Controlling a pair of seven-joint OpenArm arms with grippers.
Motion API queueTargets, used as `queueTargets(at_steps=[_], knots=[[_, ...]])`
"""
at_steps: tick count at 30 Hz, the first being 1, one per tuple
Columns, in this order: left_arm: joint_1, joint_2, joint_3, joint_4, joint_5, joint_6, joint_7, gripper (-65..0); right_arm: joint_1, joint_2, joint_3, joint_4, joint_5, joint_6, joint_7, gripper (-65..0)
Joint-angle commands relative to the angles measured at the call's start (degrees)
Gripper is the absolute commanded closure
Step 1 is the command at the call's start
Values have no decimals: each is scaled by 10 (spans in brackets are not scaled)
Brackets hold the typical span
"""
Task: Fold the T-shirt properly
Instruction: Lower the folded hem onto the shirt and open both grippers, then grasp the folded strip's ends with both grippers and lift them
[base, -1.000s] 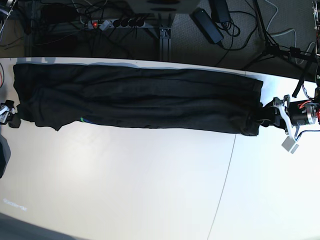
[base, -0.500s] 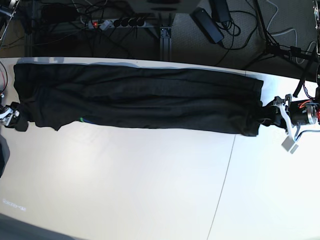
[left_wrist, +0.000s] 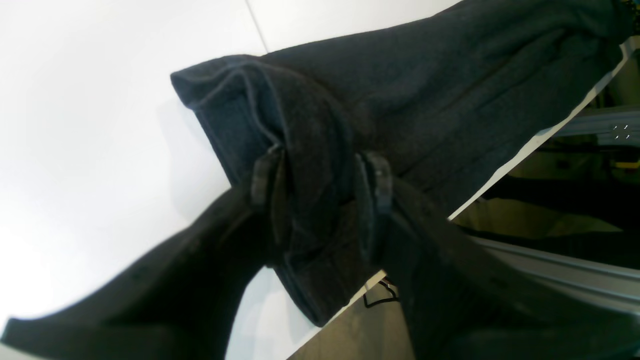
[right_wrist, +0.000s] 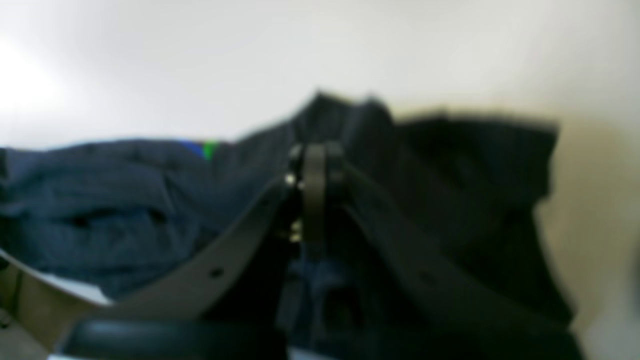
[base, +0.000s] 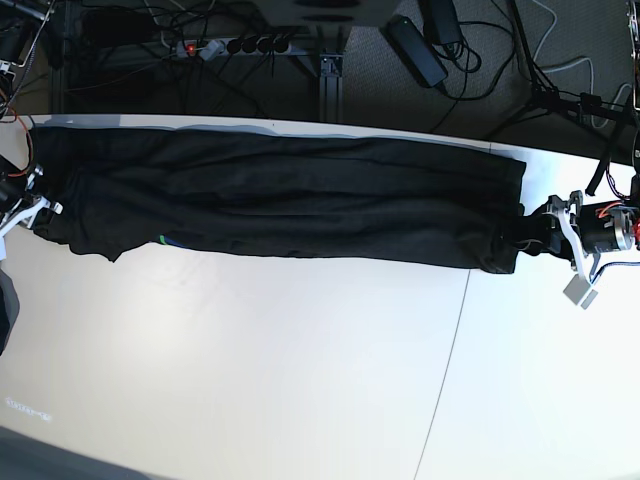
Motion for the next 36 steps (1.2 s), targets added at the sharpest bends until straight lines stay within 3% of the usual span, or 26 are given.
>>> queueTargets(at_steps=[1, 10, 18, 24, 30, 36], knots=[[-10, -12, -7, 8, -11, -11, -9, -250, -10, 13, 5, 7, 11, 42, 8, 0], [-10, -12, -7, 8, -11, -11, -10, -250, -125, 11, 6, 7, 27, 41, 9, 0], [-10, -13, -13, 8, -11, -11, -11, -250, -126, 8, 11, 27, 33, 42, 15, 0], [-10, -21, -89, 9, -56, -11, 17, -254, -124, 8, 22, 106, 34, 42, 15, 0], [22, -53, -106, 8, -49, -11, -14, -448, -110, 6, 21, 129, 28, 43, 18, 0], [67, -47, -103, 8, -47, -11, -32, -451, -78, 6, -7, 84, 11, 44, 26, 0]])
